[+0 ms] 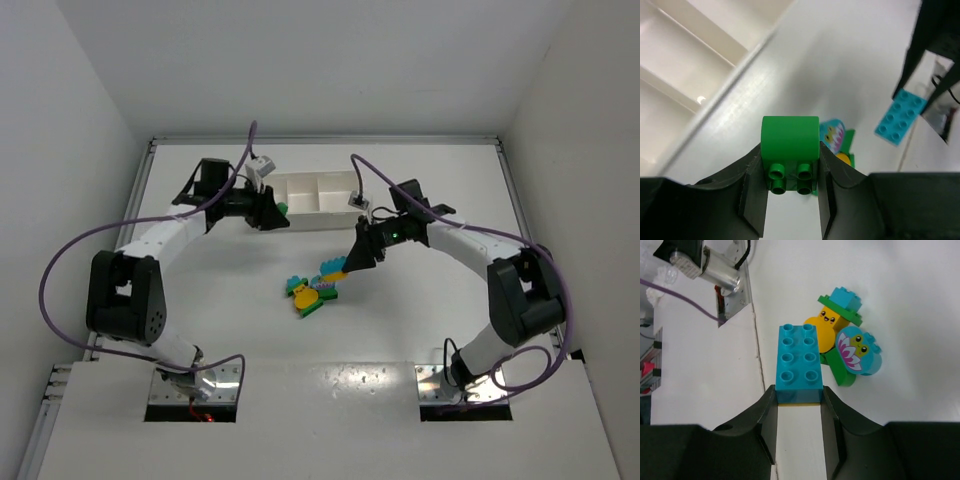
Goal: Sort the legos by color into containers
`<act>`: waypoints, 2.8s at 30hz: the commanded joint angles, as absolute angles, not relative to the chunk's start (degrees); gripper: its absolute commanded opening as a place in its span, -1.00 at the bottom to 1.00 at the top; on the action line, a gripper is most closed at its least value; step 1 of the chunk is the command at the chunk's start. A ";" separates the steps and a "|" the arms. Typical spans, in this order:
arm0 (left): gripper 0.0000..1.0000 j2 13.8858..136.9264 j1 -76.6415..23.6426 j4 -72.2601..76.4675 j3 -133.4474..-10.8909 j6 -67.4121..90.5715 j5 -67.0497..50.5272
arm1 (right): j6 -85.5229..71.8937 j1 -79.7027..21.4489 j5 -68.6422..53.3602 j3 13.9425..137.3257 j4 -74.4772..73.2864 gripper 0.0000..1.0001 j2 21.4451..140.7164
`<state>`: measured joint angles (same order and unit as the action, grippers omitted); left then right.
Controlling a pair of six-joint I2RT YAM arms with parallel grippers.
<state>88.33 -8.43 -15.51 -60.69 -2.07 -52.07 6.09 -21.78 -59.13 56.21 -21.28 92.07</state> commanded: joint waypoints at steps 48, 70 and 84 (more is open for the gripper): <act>0.64 85.17 -13.01 16.79 -56.87 30.05 -66.53 | -55.82 -16.35 -62.67 54.58 40.43 -1.00 97.12; 0.67 91.23 -14.15 4.14 -65.83 20.31 -70.58 | -41.48 -21.62 -68.47 60.29 28.21 -1.00 95.97; -0.19 92.29 -14.15 1.32 -66.88 17.84 -74.35 | -38.50 -23.29 -68.47 62.05 25.84 -1.00 96.50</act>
<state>91.50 -14.00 0.43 -64.86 19.99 -73.17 -40.47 -22.44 -65.71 59.40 24.25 97.36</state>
